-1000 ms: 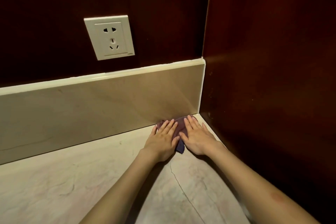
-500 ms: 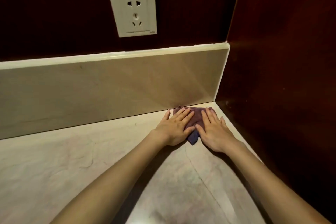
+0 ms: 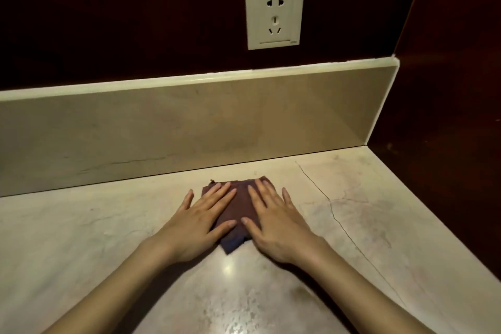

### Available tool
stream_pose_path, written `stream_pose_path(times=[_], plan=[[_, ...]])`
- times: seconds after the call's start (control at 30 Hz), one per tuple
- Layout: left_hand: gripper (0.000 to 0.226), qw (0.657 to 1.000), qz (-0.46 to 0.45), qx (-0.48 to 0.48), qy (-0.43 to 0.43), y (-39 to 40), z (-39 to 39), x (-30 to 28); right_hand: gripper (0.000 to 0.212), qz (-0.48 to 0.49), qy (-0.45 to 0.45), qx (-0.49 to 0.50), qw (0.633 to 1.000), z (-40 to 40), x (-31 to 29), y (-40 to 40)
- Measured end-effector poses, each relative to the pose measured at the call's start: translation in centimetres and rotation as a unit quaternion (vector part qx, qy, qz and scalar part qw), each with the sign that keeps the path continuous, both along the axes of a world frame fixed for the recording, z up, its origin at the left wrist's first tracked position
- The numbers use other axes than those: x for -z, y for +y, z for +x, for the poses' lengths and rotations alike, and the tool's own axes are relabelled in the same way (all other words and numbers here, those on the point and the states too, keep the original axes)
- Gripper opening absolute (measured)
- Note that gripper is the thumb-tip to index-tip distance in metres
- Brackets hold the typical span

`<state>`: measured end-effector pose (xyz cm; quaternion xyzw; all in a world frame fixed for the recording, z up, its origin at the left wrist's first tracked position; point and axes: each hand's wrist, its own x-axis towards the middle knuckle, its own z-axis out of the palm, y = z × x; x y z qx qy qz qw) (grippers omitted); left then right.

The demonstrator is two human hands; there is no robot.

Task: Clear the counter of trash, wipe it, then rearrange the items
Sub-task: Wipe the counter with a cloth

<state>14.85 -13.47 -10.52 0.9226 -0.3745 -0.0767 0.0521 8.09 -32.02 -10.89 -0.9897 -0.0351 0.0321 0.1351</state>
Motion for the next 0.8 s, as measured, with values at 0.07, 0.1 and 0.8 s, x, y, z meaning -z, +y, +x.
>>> stream_pose_path(times=[0.07, 0.1, 0.8], plan=[[0.094, 1.000, -0.001, -0.014, 0.002, 2.2, -0.7, -0.1, 0.084, -0.002, -0.004, -0.027, 1.000, -0.2, 0.1, 1.9], [0.091, 1.000, -0.005, -0.019, 0.008, 2.9, -1.1, 0.0, 0.079, -0.002, -0.001, -0.035, 0.999, -0.3, 0.1, 2.4], [0.103, 0.994, -0.016, 0.108, 0.001, -15.5, -4.5, 0.2, 0.059, -0.019, 0.017, 0.088, 0.996, -6.5, -0.4, -14.1]])
